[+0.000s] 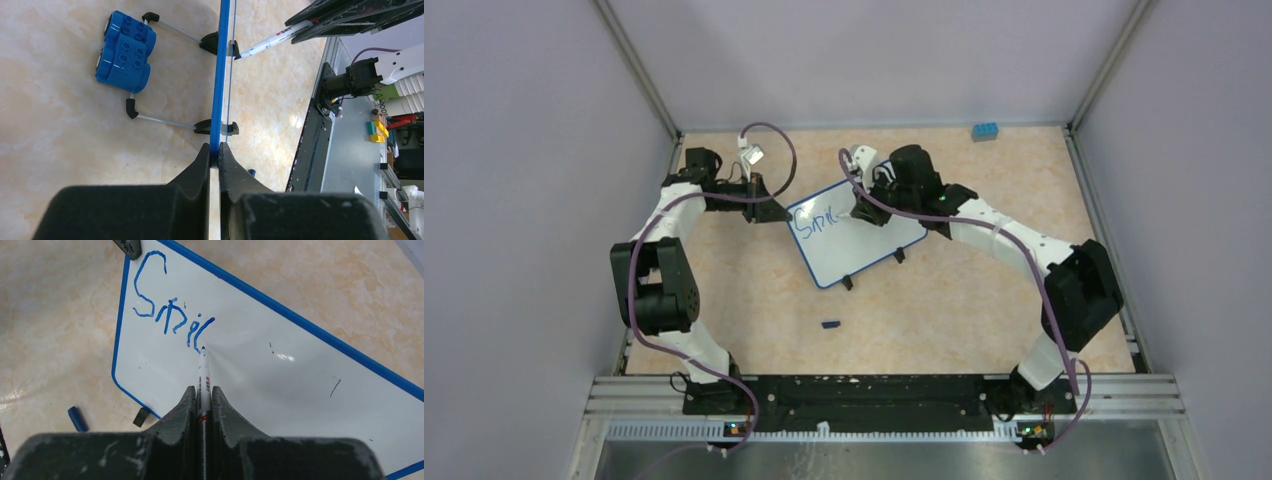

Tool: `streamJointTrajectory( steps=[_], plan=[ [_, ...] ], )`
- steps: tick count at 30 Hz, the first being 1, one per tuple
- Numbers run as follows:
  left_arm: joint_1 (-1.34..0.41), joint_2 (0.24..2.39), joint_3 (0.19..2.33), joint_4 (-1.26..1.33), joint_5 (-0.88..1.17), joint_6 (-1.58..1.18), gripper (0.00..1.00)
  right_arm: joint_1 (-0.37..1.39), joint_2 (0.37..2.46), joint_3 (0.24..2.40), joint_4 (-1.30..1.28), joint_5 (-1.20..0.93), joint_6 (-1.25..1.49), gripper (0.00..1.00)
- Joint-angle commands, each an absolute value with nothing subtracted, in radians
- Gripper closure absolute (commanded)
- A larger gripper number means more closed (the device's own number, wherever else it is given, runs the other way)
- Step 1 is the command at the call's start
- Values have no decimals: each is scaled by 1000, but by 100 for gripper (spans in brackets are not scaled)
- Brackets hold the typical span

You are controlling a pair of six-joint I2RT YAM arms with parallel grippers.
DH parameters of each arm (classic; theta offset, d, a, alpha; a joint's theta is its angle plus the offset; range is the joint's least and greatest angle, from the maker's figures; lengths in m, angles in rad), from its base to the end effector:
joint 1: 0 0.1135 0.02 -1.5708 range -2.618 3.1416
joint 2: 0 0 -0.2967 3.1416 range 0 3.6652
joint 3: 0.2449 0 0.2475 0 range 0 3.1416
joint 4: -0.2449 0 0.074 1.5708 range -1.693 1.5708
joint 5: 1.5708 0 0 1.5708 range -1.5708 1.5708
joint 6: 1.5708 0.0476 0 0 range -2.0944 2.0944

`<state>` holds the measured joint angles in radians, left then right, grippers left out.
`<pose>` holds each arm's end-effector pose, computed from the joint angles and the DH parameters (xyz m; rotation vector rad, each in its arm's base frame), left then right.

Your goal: Write a sentence on the whiteboard

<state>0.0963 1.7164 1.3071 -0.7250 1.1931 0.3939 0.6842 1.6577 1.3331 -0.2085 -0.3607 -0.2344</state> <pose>0.3486 -0.0108 0.2836 0.6350 2.0653 -1.2926 0.2951 0.2624 0.3291 -1.1383 1.8034 0.6471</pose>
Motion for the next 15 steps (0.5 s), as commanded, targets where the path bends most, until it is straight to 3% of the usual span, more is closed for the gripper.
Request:
streamJointTrajectory(
  steps=[1, 15],
  plan=[
    [77, 1691, 1316, -727, 1183, 423, 100, 680, 1646, 1402, -176, -359, -233, 100],
    [78, 1699, 1314, -733, 1185, 434, 100, 673, 1685, 1399, -180, -324, -247, 100]
  ],
)
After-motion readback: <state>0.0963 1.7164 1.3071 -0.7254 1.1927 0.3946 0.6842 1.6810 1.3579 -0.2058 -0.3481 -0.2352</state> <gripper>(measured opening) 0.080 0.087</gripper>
